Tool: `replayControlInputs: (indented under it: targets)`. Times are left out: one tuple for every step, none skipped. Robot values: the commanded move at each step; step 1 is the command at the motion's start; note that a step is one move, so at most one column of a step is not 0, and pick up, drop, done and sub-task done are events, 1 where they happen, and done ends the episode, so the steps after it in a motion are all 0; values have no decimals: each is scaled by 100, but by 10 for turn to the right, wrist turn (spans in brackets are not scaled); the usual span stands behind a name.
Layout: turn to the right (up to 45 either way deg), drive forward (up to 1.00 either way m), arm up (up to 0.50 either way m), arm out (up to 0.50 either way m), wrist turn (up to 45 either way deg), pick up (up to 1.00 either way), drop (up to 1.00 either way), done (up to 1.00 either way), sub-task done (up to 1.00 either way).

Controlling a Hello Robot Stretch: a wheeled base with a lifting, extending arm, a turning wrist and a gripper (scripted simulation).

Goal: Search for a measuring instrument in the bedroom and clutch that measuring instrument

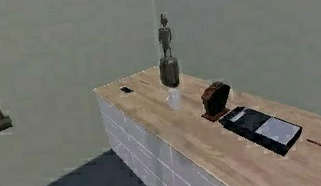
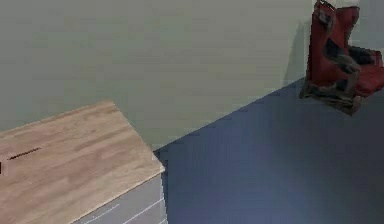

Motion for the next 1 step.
replayControlInputs:
  targets:
    - [-450, 0, 0, 0, 0, 0, 0, 0, 0]
